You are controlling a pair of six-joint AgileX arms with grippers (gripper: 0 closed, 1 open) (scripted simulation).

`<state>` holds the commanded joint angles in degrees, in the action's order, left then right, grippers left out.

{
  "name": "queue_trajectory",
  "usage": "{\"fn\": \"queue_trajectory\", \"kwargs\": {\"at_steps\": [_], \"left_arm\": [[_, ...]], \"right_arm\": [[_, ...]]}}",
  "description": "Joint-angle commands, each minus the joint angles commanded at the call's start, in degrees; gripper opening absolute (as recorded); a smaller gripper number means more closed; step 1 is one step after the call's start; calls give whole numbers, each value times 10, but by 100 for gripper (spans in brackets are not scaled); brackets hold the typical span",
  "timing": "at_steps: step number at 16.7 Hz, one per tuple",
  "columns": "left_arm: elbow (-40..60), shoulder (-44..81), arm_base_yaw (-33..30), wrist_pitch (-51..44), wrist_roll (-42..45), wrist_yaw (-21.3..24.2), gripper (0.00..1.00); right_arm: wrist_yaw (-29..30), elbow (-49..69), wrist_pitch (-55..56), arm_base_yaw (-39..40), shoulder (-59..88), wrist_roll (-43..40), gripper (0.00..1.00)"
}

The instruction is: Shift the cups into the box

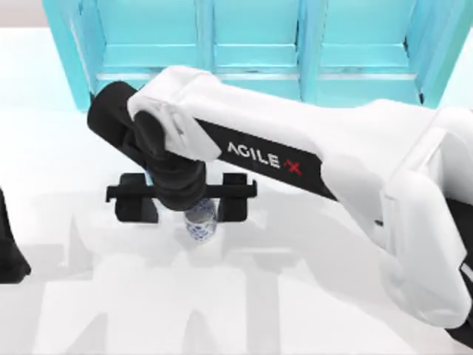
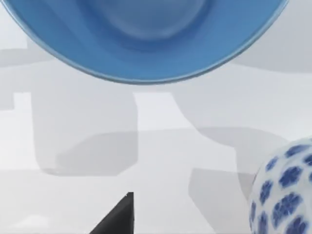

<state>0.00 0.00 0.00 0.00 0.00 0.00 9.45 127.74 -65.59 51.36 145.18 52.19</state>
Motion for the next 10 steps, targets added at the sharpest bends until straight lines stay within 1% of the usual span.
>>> {"fn": "queue_trajectory", "kwargs": {"at_steps": [9,10], "left_arm": [[0,0,0,0,0,0,100],[0,0,0,0,0,0,100]], "right_arm": [[0,0,0,0,0,0,2],[0,0,0,0,0,0,0]]}}
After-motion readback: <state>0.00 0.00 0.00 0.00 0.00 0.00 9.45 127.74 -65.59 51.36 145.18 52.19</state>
